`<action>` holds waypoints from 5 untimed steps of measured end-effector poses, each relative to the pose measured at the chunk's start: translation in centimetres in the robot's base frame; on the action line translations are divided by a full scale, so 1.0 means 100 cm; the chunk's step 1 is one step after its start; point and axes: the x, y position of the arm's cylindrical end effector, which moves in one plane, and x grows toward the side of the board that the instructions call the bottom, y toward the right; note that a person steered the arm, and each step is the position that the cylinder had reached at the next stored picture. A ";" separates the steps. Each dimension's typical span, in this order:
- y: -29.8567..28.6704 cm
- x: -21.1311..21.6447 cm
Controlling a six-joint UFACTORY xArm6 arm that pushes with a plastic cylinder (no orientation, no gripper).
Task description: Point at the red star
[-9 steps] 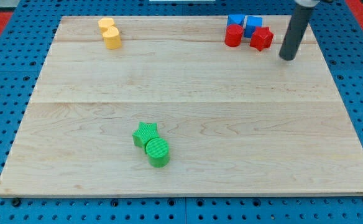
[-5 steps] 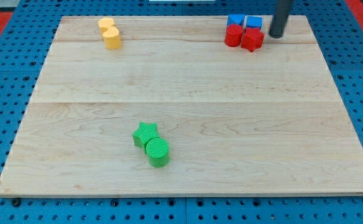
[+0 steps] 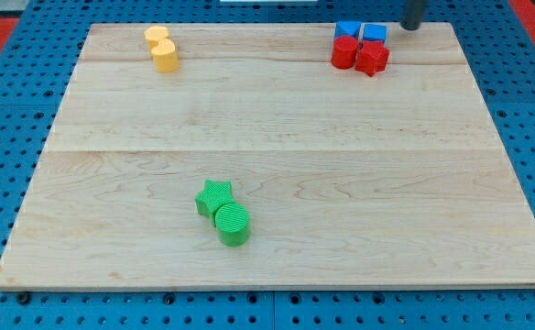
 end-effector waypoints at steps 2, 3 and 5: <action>0.027 0.034; 0.019 0.037; -0.002 0.037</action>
